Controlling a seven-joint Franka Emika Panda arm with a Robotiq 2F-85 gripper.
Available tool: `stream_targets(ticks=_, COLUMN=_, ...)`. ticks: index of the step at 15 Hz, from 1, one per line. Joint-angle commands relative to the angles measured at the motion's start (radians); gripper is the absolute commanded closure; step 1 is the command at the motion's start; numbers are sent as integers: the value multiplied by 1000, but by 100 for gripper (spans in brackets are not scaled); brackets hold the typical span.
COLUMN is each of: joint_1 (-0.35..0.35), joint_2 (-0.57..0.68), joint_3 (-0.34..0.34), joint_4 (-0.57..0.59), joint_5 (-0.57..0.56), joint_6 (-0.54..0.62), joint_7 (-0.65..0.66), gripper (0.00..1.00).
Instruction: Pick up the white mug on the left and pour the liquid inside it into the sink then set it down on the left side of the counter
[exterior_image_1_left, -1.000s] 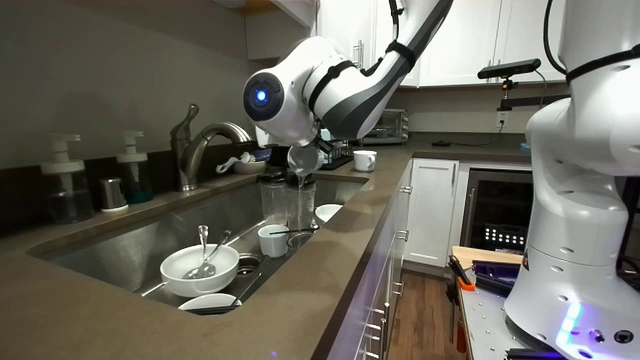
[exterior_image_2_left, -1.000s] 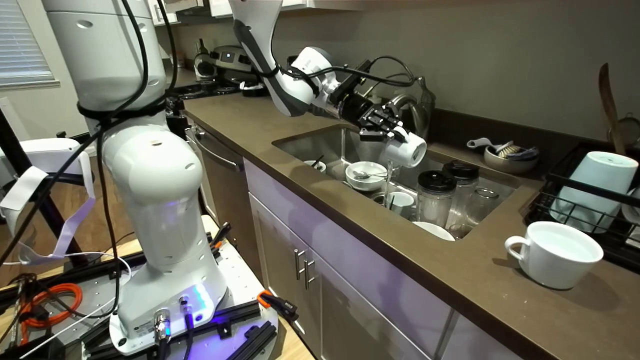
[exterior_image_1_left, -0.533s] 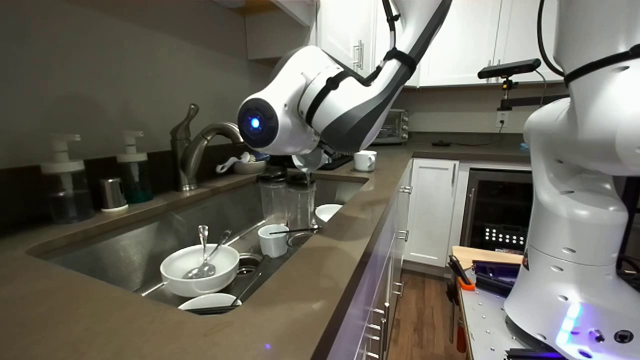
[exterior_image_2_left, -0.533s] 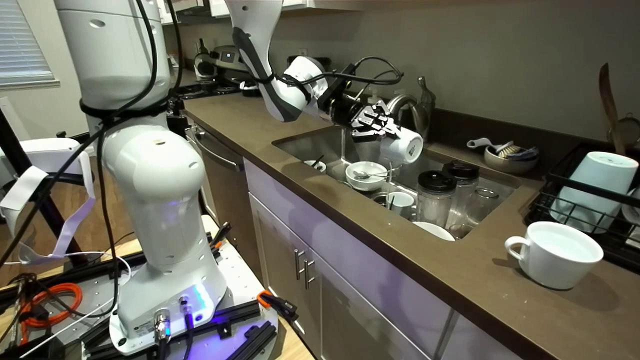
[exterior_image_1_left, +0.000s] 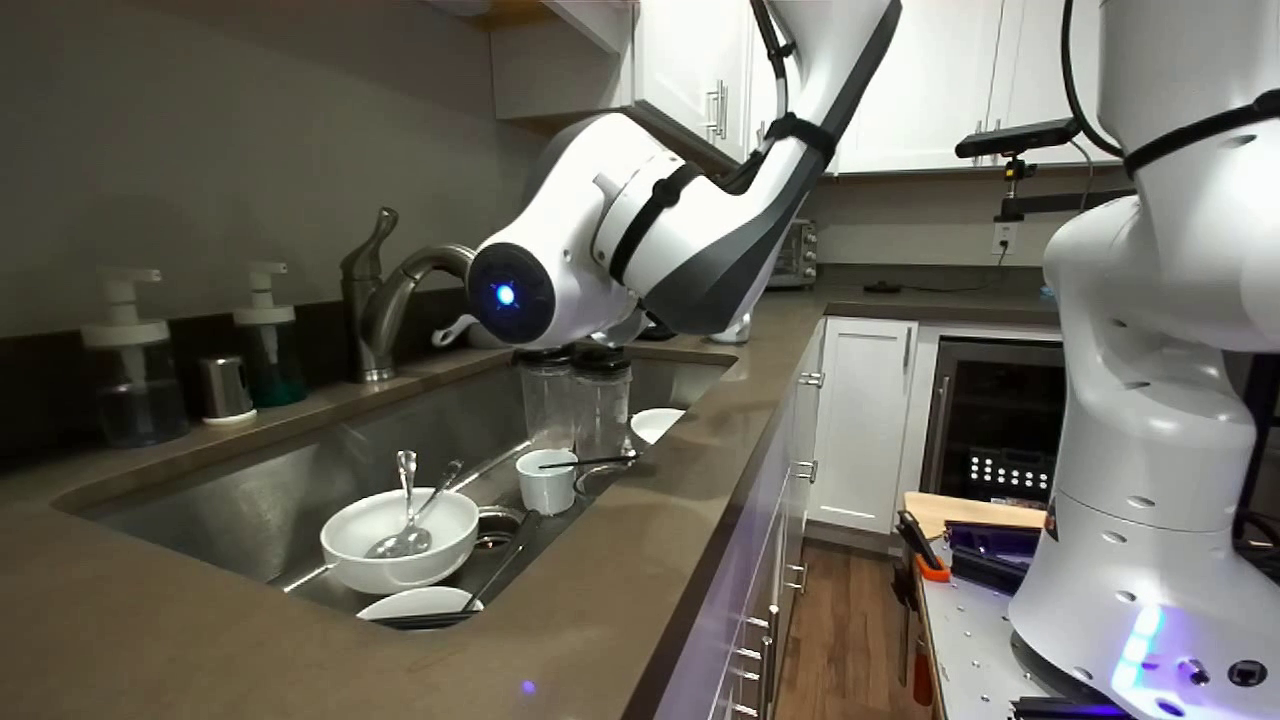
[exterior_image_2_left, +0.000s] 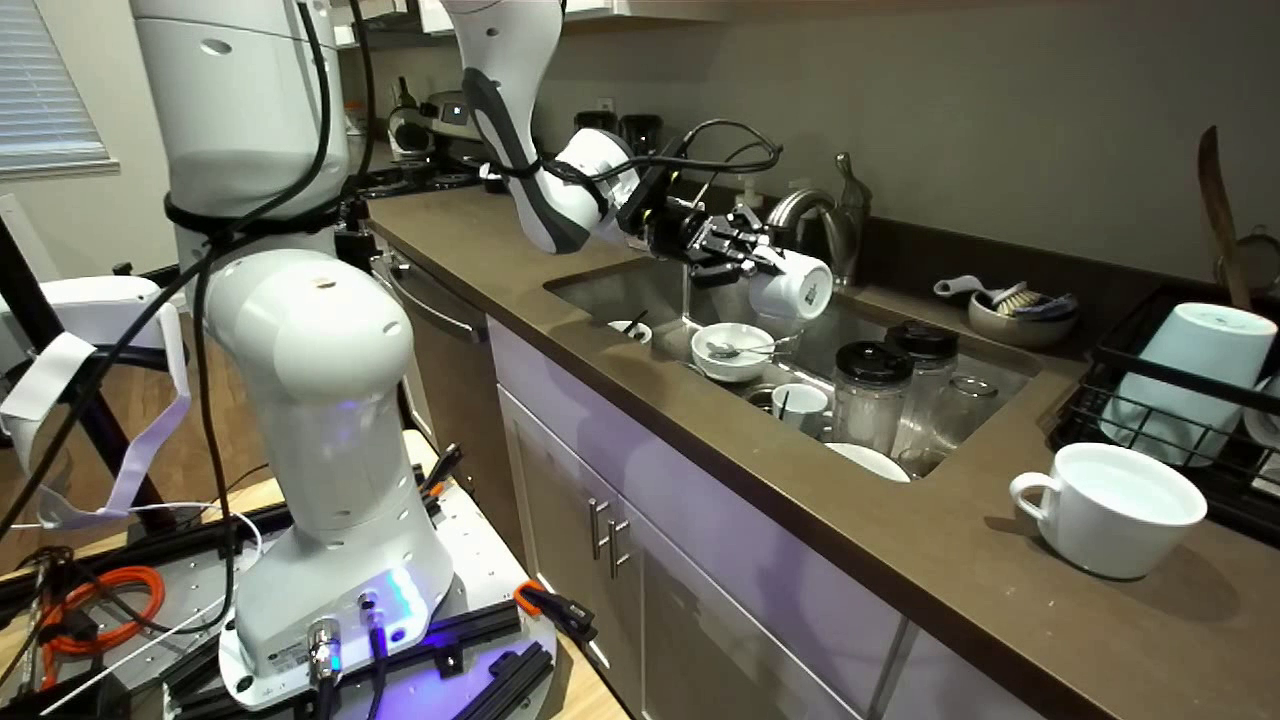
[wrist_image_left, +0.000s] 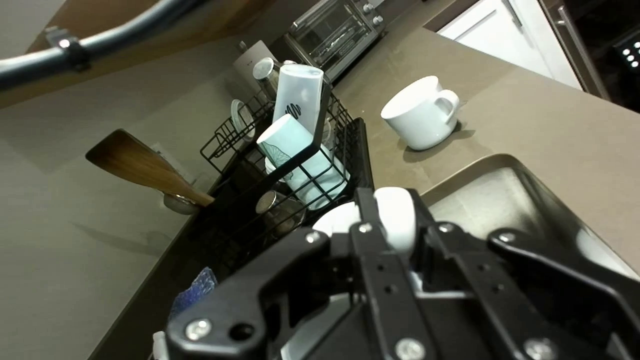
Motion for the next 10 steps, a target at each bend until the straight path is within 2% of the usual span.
stream_targets(ticks=1, joint_1=-1, joint_2=5, joint_3=9, joint_4=2, joint_5=1, joint_6=-8, joint_7=7, gripper=84)
stream_targets(ticks=10, joint_1=1, joint_2=8, joint_3=13, joint_4=2, joint_5=1, joint_6=-9, joint_7=16, gripper=84)
